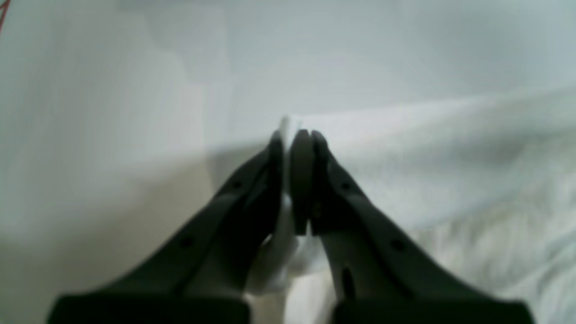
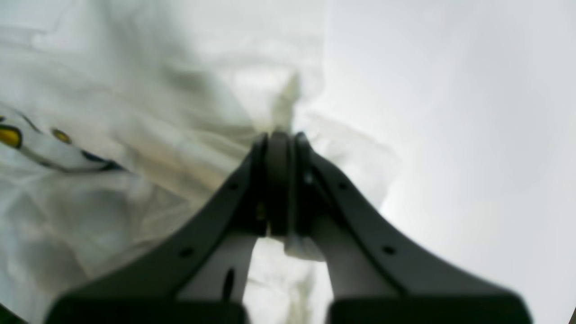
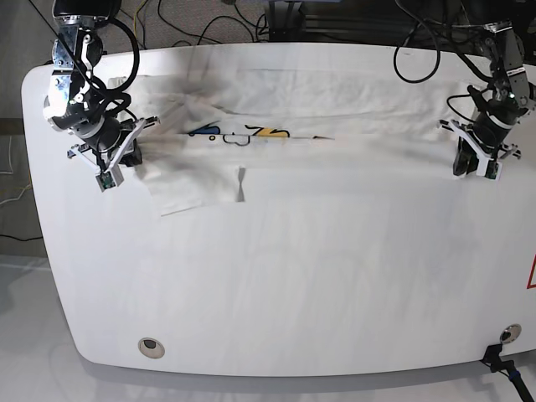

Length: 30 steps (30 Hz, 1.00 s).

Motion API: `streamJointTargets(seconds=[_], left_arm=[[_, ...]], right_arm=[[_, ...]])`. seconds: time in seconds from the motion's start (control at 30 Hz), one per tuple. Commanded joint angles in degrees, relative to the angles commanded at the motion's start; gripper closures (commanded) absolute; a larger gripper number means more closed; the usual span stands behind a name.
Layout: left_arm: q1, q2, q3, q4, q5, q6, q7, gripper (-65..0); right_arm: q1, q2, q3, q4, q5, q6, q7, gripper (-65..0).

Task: Fold the T-shirt properly
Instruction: 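Lift the held edges and fold the shirt body toward the robot base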

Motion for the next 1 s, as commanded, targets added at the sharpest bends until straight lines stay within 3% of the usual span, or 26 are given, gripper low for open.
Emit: streamJointTargets(seconds=[0.4, 0.47, 0.57, 0.67, 0.8, 0.9, 1.0], left_arm=[[4.1, -1.9, -3.4, -1.7, 0.4, 0.0, 0.4, 0.0], [4.1, -2.6, -3.4, -2.0, 0.4, 0.0, 0.4, 0.0], [3.9, -2.9, -3.5, -2.3, 0.4, 0.4, 0.4, -20.3], [3.9, -4.0, -3.2, -2.4, 0.4, 0.4, 0.4, -31.4], [3.9, -4.1, -3.3, -2.2, 0.8, 0.4, 3.0, -32.5], [3.9, -3.9, -3.2, -1.9, 6.4, 0.4, 4.3, -32.5], [4.0, -3.7, -3.3, 2.0, 6.8, 0.1, 4.2, -32.5]], right_arm=[[-5.0, -1.2, -0.1, -0.4, -0.5, 0.0, 0.0, -0.1], [-5.0, -1.4, 0.0, -0.4, -0.6, 0.0, 0.0, -9.7], [-4.7, -1.5, -0.3, -0.4, -0.6, 0.0, 0.0, -20.7], [-4.6, -1.5, -0.4, -0.4, -0.6, 0.0, 0.0, -27.3], [-4.5, -1.2, -0.3, -0.4, -0.6, 0.0, 0.0, -29.3], [-4.5, -1.1, -0.1, -0.4, -0.6, -0.09, 0.0, -29.3], [-4.5, 0.1, 1.2, -0.2, -0.4, -0.09, 0.0, -29.3]])
